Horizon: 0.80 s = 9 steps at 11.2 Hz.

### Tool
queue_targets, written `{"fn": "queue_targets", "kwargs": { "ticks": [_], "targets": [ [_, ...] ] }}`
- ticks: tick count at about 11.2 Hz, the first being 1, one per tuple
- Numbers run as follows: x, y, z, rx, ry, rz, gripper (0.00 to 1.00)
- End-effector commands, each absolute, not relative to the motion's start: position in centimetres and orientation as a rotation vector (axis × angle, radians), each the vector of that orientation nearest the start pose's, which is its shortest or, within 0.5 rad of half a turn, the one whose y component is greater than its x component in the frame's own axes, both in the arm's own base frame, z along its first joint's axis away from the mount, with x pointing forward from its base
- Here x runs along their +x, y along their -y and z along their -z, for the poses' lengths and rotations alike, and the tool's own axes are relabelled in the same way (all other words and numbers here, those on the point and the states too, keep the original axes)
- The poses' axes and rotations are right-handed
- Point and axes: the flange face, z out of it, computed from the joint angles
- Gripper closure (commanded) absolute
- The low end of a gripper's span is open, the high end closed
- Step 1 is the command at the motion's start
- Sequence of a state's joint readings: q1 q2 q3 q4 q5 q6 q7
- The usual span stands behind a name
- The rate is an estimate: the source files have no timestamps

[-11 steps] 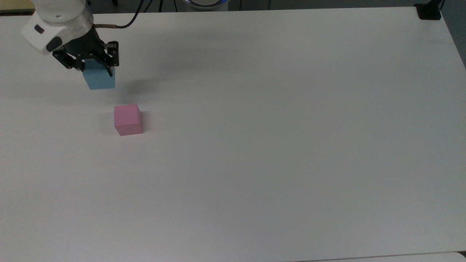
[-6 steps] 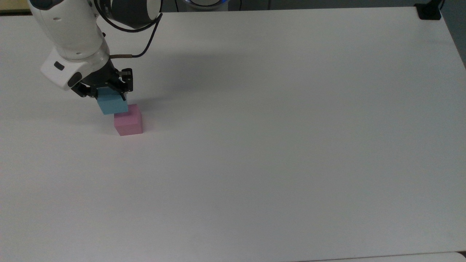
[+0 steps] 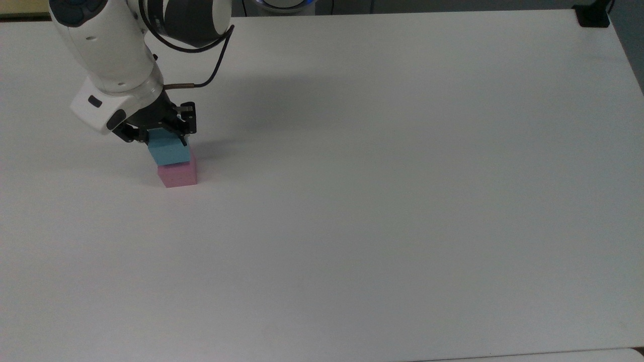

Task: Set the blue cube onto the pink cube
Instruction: 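Lower the light-blue cube onto the pink cube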

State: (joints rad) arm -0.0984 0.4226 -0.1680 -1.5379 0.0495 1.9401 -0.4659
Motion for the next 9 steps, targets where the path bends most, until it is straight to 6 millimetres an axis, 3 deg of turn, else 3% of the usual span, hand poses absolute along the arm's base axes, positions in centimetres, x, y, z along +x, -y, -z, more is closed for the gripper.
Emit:
{"fn": "queue_targets", "kwargs": {
  "ticks": [1, 3, 7, 9],
  "targets": [
    [66.6, 16.0, -40.9, -3.146, 0.233, 0.039, 0.45],
    [66.7, 16.0, -40.5, -3.163, 0.195, 0.034, 0.00],
    [66.5, 16.2, -41.6, -3.157, 0.172, 0.053, 0.00],
    [65.6, 16.7, -45.9, -3.147, 0.016, 0.158, 0.00]
  ]
}}
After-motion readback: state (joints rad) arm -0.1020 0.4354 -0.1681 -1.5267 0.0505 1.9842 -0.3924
